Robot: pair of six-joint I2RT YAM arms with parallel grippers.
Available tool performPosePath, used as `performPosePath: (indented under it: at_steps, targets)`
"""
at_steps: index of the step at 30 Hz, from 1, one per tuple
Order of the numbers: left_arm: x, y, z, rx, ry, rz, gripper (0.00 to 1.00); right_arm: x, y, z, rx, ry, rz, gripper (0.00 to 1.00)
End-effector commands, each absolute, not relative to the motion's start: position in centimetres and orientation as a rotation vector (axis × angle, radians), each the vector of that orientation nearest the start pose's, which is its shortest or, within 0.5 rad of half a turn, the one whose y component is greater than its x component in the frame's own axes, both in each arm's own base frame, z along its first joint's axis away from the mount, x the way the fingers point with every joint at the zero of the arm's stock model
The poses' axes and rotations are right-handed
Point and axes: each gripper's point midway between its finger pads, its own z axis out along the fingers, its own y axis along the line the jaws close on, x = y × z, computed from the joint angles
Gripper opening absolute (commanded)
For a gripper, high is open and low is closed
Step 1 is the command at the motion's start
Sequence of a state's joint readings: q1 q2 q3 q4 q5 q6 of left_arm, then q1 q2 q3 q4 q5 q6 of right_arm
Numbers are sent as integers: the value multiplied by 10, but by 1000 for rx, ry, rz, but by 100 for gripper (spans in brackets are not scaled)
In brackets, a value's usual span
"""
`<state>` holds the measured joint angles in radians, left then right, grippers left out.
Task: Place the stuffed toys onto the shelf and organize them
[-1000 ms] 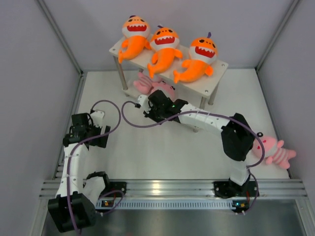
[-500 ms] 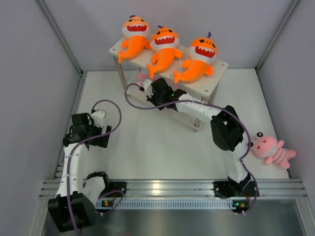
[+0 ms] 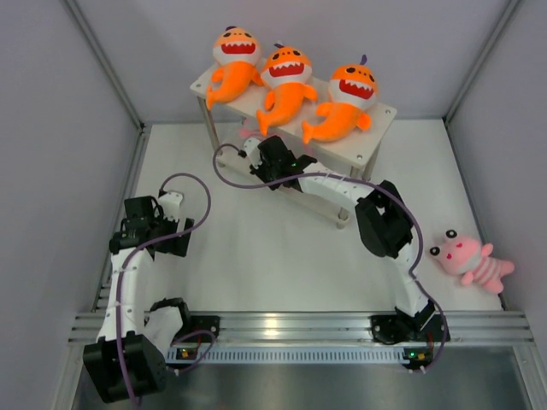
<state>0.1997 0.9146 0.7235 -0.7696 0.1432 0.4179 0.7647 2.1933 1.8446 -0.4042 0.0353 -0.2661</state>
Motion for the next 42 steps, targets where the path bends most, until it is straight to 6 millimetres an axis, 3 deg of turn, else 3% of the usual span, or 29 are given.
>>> performPosePath:
  at_steps: [1, 3, 6, 7, 9, 10, 11, 12, 13, 14, 17, 19, 20, 24, 28, 33, 37, 42]
  targets:
    - [224, 35, 109, 325, 2478, 50, 99, 414, 403, 141, -1148, 1900, 250, 12]
    - [225, 34, 110, 328, 2475, 48, 99, 409, 410, 171, -1126, 1785, 199, 17]
    - [225, 35, 111, 326, 2471, 52, 99, 408, 417, 190, -1115, 1718, 148, 28]
    - [225, 35, 111, 328, 2471, 52, 99, 414, 420, 206, -1083, 1702, 130, 32]
    - [225, 36, 112, 321, 2466, 56, 99, 428, 421, 200, -1075, 1708, 64, 39]
    - [225, 36, 113, 317, 2464, 59, 99, 438, 420, 213, -1039, 1692, 15, 43]
    - [225, 37, 113, 315, 2464, 62, 99, 445, 422, 198, -1051, 1708, -23, 46]
    - [225, 37, 113, 314, 2464, 64, 99, 451, 422, 195, -1055, 1705, -61, 52]
    - [225, 38, 113, 312, 2464, 65, 99, 460, 422, 205, -1021, 1692, -102, 53]
    - [225, 38, 113, 312, 2467, 63, 99, 467, 423, 191, -1026, 1706, -140, 55]
    - [225, 37, 113, 315, 2465, 61, 99, 486, 420, 189, -984, 1681, -236, 61]
    - [225, 37, 112, 316, 2467, 58, 99, 494, 421, 191, -977, 1668, -245, 65]
    - [225, 37, 113, 316, 2466, 58, 99, 496, 424, 181, -1006, 1670, -243, 68]
    - [225, 37, 112, 317, 2467, 60, 99, 508, 432, 174, -1004, 1642, -243, 69]
    - [225, 38, 112, 319, 2470, 66, 99, 521, 435, 175, -967, 1627, -254, 69]
    - [224, 40, 111, 316, 2479, 75, 99, 526, 437, 161, -984, 1632, -246, 63]
    - [224, 40, 112, 308, 2477, 77, 99, 536, 436, 152, -965, 1640, -228, 46]
    - [224, 40, 111, 312, 2478, 76, 99, 546, 434, 134, -956, 1670, -199, 17]
